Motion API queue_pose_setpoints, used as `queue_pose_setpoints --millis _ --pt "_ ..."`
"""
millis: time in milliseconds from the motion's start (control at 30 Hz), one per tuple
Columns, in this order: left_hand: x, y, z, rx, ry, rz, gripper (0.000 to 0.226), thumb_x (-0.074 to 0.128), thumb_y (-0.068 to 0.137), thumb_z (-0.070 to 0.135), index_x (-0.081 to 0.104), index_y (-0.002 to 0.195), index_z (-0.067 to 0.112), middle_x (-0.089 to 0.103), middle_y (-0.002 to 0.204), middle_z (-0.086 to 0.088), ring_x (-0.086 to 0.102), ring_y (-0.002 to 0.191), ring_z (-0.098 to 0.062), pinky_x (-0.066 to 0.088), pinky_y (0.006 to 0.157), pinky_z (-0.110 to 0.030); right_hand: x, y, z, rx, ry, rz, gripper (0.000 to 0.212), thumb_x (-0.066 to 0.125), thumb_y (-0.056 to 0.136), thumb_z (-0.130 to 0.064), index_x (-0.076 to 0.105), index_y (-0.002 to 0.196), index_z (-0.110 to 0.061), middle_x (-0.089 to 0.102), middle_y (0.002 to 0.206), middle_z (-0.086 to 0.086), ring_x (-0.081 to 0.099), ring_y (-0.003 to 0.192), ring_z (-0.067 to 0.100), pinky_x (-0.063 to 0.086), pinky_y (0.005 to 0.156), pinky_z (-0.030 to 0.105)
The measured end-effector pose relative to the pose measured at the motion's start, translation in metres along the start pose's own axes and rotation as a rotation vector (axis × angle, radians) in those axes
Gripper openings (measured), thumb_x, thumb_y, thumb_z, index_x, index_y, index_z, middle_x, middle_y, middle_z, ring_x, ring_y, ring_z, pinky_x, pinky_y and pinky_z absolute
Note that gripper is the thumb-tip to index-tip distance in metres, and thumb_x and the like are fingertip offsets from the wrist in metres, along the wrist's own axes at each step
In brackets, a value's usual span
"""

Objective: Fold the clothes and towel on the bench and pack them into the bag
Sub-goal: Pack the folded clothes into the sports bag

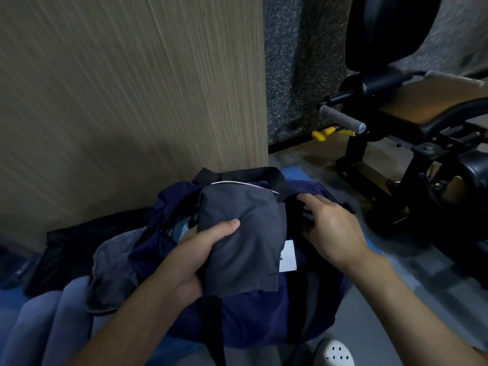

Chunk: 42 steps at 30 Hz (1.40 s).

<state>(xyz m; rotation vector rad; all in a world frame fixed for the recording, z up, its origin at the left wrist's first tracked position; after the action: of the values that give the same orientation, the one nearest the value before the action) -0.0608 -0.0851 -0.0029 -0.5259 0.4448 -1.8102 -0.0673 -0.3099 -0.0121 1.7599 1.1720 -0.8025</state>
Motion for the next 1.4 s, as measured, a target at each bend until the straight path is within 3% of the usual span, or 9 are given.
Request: queue_pose_setpoints --millis 100,267,367,467,633,767,900,1200,1400 --pt "0.013 0.009 0.002 -0.019 -0.004 -0.025 0.039 0.077 0.081 0.029 0.071 0.118 0.017 0.076 0.108 -0.006 0.074 0.097 -0.024 0.060 0.080 -0.037 0.005 0.000 0.001 -0.092 -0.215 -0.066 0.087 0.077 0.068 -0.044 0.039 0.144 -0.028 0.050 0.138 -0.004 0.050 0.112 0.029 0.037 0.085 0.039" --pt "0.031 0.025 -0.002 -0.100 -0.028 -0.108 0.045 0.078 0.077 0.031 0.072 0.118 0.012 0.075 0.111 -0.009 0.072 0.101 -0.026 0.060 0.074 -0.033 -0.011 -0.003 0.001 -0.098 -0.380 -0.018 0.114 0.068 0.058 -0.070 0.018 0.154 -0.032 0.036 0.150 -0.011 0.033 0.119 0.030 0.022 0.088 0.043" --pt "0.040 0.036 -0.003 -0.146 -0.037 -0.127 0.048 0.078 0.073 0.032 0.073 0.116 0.009 0.075 0.110 -0.011 0.073 0.098 -0.026 0.061 0.076 -0.037 -0.007 -0.002 0.008 -0.063 -0.345 -0.129 0.125 0.070 0.060 -0.067 -0.008 0.153 -0.038 0.008 0.163 -0.008 -0.007 0.147 0.033 0.006 0.112 0.060" --pt "0.046 0.052 0.001 -0.205 -0.116 -0.136 0.046 0.076 0.078 0.033 0.073 0.116 0.007 0.073 0.113 -0.013 0.072 0.098 -0.028 0.059 0.083 -0.043 0.000 -0.003 0.010 -0.039 -0.304 -0.195 0.132 0.068 0.061 -0.072 -0.029 0.144 -0.042 -0.011 0.163 -0.007 -0.033 0.143 0.027 -0.007 0.115 0.062" --pt "0.047 0.090 0.004 -0.185 -0.047 -0.074 0.025 0.077 0.082 0.029 0.076 0.099 0.010 0.076 0.100 -0.011 0.073 0.084 -0.027 0.060 0.077 -0.042 0.000 -0.001 0.010 0.012 -0.230 -0.196 0.146 0.075 0.051 -0.075 -0.042 0.135 -0.046 -0.019 0.161 -0.006 -0.037 0.141 0.021 -0.008 0.118 0.057" --pt "0.040 0.117 0.000 0.082 0.125 0.102 0.039 0.086 0.074 0.017 0.072 0.110 0.013 0.077 0.098 -0.007 0.074 0.090 -0.026 0.060 0.081 -0.043 0.001 0.001 0.005 0.014 -0.229 -0.226 0.149 0.076 0.050 -0.075 -0.048 0.128 -0.047 -0.026 0.160 -0.003 -0.039 0.140 0.020 -0.008 0.118 0.056" --pt "0.054 0.119 0.002 0.308 0.231 0.088 0.038 0.083 0.077 0.011 0.068 0.112 0.017 0.076 0.103 0.002 0.072 0.096 -0.016 0.059 0.087 -0.032 0.001 0.001 0.002 0.005 -0.222 -0.228 0.150 0.075 0.047 -0.078 -0.046 0.130 -0.047 -0.027 0.159 -0.003 -0.039 0.140 0.020 -0.006 0.118 0.056" --pt "0.050 0.127 -0.009 0.294 0.177 -0.038 0.047 0.084 0.078 0.019 0.063 0.120 0.024 0.075 0.111 0.004 0.071 0.102 -0.014 0.056 0.095 -0.037 -0.004 0.000 -0.002 0.005 -0.102 -0.220 0.148 0.070 0.041 -0.084 -0.039 0.136 -0.051 -0.024 0.160 -0.004 -0.036 0.142 0.016 -0.008 0.119 0.053" --pt "0.045 0.115 0.004 0.469 0.513 0.227 0.084 0.087 0.063 0.048 0.043 0.132 0.028 0.065 0.121 0.010 0.063 0.110 -0.010 0.051 0.100 -0.033 -0.005 0.000 -0.002 0.012 -0.064 -0.214 0.146 0.069 0.042 -0.084 -0.040 0.134 -0.051 -0.026 0.160 -0.004 -0.038 0.141 0.015 -0.009 0.119 0.052"
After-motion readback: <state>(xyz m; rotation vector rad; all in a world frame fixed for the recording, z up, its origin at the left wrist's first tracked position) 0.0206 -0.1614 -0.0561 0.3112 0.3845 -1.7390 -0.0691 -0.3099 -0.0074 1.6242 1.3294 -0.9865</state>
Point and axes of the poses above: each hand's wrist, its own y-axis towards the middle knuckle, its own x-axis out of the palm, z = x × y, the point moved 8 cm from there along y, towards the middle knuckle
